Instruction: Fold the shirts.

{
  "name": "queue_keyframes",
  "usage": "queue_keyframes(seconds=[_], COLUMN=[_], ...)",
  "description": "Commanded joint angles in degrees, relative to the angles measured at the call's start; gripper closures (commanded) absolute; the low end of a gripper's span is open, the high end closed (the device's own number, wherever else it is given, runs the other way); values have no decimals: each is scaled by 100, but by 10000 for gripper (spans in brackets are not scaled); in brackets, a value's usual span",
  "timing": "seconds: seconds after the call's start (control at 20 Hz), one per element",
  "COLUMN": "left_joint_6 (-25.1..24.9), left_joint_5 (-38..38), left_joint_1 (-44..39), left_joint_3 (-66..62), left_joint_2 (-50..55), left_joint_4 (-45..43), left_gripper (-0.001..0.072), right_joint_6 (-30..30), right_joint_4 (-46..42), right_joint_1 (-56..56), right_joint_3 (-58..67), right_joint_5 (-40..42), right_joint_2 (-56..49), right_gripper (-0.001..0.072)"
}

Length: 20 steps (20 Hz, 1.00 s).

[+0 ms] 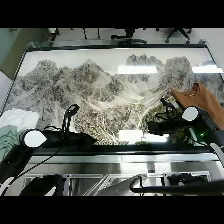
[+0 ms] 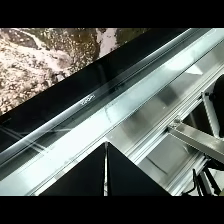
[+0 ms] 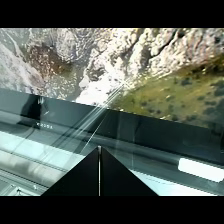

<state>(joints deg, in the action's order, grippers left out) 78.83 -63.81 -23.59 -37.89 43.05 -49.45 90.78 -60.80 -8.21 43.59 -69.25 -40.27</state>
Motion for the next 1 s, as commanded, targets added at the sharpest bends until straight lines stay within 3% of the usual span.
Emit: queue_keyframes(seconds=[0.0, 0.2, 0.35, 0.45, 0.55, 0.6, 0.65, 0.75, 0.95], left_joint_6=[-11, -9, 177, 570, 616, 621, 750, 876, 684], left_joint_5=[-9, -26, -361, -848, -1338, -1486, -1504, -1244, -260], left_joint_1=[-4, 17, 573, 1263, 2044, 2435, 2865, 3799, 5515], left_joint_3=[2, 0, -136, -586, -1126, -1338, -1471, -1436, -1145], left_joint_2=[-4, -4, -4, -4, -4, -4, -4, -2, 590], left_joint_4=[-7, -63, -264, -1137, -2256, -2796, -3379, -4151, -4336], left_gripper=[692, 692, 693, 693, 687, 465, 5, 14, 14], right_joint_6=[2, 2, 2, 2, 2, 2, 2, 2, 2], right_joint_4=[-4, -4, -4, -4, -4, -4, -4, -4, -4], right_joint_1=[-7, -7, -7, -7, -7, -7, -7, -7, -7], right_joint_3=[-2, -2, -2, -2, -2, -2, -2, -2, -2], right_joint_5=[0, 0, 0, 0, 0, 2, 2, 2, 0], right_joint_2=[-4, -4, -4, -4, -4, -4, -4, -4, -7], right_gripper=[681, 681, 681, 681, 681, 681, 681, 681, 681])
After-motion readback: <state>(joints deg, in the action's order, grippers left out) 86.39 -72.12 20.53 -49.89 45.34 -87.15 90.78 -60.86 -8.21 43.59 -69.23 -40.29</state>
